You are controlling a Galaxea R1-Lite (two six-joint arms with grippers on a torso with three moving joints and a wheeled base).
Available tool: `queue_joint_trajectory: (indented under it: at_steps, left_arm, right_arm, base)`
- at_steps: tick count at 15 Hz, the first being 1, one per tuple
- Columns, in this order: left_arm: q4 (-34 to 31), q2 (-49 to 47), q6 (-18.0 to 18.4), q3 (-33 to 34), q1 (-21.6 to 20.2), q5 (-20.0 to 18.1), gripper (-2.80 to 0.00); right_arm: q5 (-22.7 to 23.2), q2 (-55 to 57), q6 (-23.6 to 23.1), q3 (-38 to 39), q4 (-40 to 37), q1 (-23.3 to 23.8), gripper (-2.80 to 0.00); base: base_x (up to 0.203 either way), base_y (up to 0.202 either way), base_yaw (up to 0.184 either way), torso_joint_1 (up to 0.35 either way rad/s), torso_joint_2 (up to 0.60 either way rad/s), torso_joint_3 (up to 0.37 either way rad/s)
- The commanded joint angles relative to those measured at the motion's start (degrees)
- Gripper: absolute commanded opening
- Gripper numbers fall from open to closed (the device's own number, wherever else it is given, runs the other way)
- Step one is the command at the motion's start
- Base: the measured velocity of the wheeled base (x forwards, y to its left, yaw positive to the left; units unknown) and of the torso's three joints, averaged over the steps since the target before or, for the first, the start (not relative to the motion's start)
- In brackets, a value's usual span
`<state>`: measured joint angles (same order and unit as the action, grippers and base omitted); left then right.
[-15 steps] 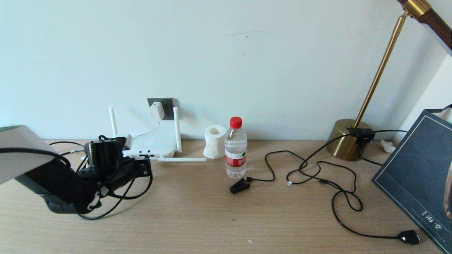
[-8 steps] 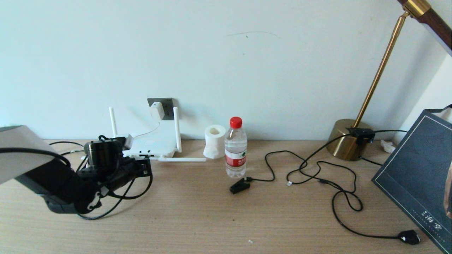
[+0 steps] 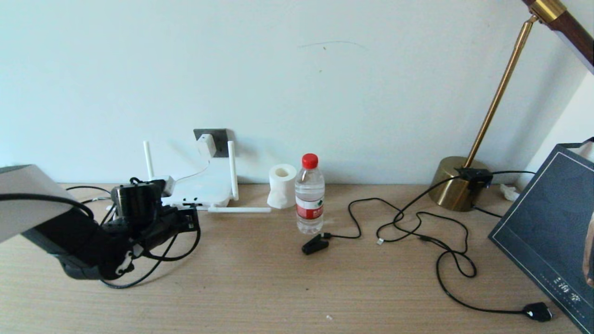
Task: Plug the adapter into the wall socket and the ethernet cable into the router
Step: Align cable and router interface
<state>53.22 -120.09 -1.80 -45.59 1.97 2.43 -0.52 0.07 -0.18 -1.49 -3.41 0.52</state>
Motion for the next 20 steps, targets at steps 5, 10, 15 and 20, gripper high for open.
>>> queue_joint_trajectory:
  at_steps: [5,10,15,20]
  left_arm:
    - [0.30,-0.50,-0.04,-1.00,0.05,0.04,-2.80]
    - [0.30,-0.76,-0.04,-1.00,0.05,0.04,-2.80]
    - [0.39,-1.20,-0.04,-1.00,0.05,0.04,-2.80]
    - [0.39,-1.29,-0.13,-0.91,0.05,0.04,-2.80]
  right_arm:
    - [0.00,0.01,0.01,-0.01,-0.01,0.00,-2.80]
    - [0.00,0.01,0.01,-0.01,-0.01,0.00,-2.80]
    - [0.00,0.01,0.01,-0.01,-0.01,0.00,-2.80]
    - [0.00,0.01,0.01,-0.01,-0.01,0.00,-2.80]
  base:
    - [0.000,0.000,0.000,0.000,0.00,0.000]
    - [0.000,0.000,0.000,0.000,0.00,0.000]
    - [0.000,0.000,0.000,0.000,0.00,0.000]
    - [0.000,0.000,0.000,0.000,0.00,0.000]
